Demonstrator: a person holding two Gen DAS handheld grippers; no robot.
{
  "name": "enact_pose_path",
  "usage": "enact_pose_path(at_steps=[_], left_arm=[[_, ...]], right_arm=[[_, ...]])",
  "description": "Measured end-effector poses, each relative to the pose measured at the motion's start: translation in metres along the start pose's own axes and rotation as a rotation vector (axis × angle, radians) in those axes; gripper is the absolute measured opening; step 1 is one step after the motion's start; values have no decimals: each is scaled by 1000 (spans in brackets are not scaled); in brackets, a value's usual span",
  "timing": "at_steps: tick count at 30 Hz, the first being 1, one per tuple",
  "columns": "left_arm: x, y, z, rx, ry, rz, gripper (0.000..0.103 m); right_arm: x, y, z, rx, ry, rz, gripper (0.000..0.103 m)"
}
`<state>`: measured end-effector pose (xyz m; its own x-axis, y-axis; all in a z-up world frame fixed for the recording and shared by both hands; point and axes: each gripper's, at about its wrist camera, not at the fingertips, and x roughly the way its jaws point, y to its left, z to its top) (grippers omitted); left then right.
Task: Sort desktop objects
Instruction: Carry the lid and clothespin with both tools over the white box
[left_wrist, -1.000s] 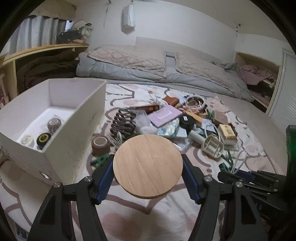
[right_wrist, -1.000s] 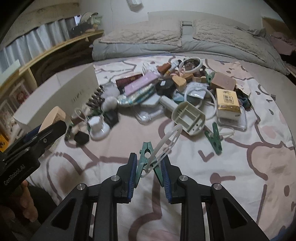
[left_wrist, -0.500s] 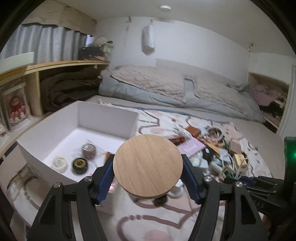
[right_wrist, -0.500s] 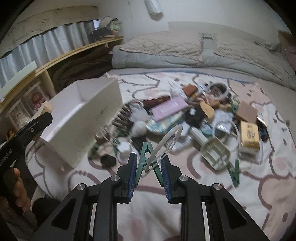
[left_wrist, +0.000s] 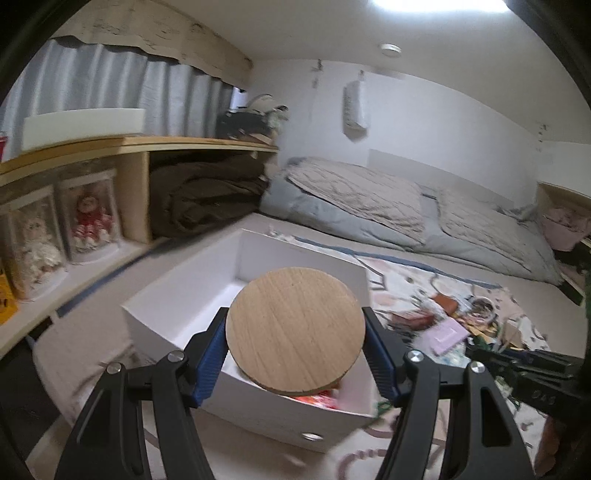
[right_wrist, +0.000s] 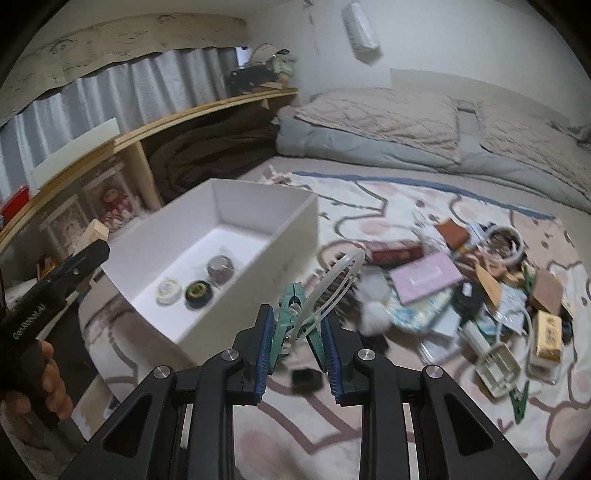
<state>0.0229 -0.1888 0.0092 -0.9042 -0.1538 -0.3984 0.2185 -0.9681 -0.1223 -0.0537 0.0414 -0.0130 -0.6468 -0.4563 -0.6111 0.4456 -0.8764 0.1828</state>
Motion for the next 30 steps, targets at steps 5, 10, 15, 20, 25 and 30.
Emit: enact_pose_path(at_steps=[5,10,15,20,25,30], left_arm=[[5,27,6,-34,-26,34,68],[16,51,9,-64,-26,62,68],[25,67,10,-64,-28,106,68],[34,77,11,-60,-9,112,68],[45,74,15,-23,12,83,68],[57,68,23,13,36,55,68]], right_arm=[[3,23,14,-28,-16,22,27],[6,40,25,-53,-33,30,27],[13,53,36,-64,-44,39,27],[25,63,44,-67,-33,59,27],[42,69,48,-55,1,98,27],[60,73,51,-37,47,132,27]])
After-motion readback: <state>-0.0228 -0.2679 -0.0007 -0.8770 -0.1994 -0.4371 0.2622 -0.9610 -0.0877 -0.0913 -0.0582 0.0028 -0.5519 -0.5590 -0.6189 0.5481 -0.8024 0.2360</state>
